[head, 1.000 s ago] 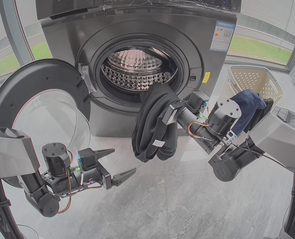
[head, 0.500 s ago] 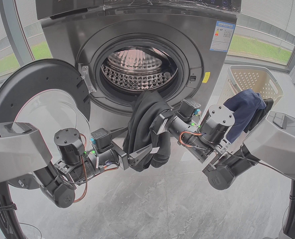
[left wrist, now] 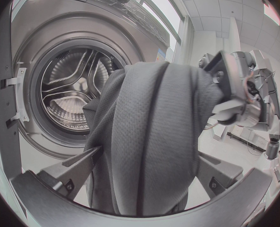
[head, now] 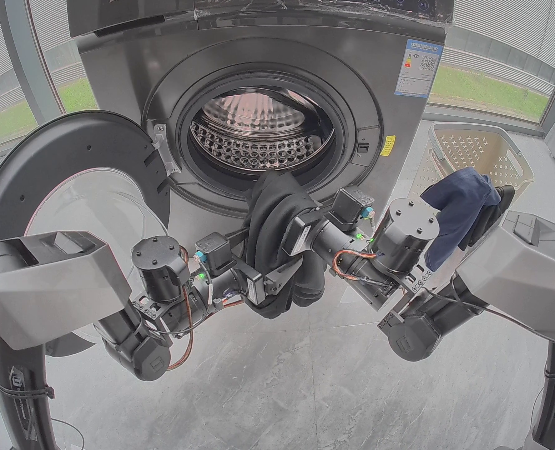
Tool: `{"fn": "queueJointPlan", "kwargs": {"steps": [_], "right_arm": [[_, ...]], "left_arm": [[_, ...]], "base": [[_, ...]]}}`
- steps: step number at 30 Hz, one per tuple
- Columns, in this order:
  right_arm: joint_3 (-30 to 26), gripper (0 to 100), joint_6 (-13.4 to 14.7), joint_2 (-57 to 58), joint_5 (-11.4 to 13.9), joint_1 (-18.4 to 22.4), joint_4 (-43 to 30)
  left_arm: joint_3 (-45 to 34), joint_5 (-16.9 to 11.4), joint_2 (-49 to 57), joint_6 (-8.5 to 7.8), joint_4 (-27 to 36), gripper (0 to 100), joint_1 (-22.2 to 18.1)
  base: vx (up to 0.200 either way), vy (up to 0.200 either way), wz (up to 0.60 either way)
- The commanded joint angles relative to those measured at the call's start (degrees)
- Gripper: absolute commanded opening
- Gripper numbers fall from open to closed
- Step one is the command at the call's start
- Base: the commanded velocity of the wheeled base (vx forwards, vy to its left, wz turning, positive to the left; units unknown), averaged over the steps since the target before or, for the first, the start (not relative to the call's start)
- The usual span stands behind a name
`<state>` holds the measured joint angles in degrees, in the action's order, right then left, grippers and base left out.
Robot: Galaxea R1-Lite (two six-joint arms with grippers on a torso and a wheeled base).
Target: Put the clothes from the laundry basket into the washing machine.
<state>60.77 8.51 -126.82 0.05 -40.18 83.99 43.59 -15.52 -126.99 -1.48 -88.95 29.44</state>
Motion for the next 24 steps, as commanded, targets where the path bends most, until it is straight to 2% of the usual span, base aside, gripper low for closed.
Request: {"fn": "queueJointPlan", "kwargs": {"steps": [1,5,24], "right_arm": [[-0.3,0,0.1,0.7,-0.05,-0.95,0.03],[-1.44,0,0.1,1.4,-1.02,-1.74,0.12],[-2.85,0,1.07,2.63,-1.28,-3.68,0.12]], "left_arm": [[3.96,1.28,-3.53,0.16,-0.17,100,-0.08],[5.45,1.54,-5.55,-0.11,-0.17,100,-0.44],[8.88,2.16,-8.89,0.16,-0.17,100,0.0]], "base": [[0.0,0.0,0.0],[0.0,0.0,0.0],[0.0,0.0,0.0]]}}
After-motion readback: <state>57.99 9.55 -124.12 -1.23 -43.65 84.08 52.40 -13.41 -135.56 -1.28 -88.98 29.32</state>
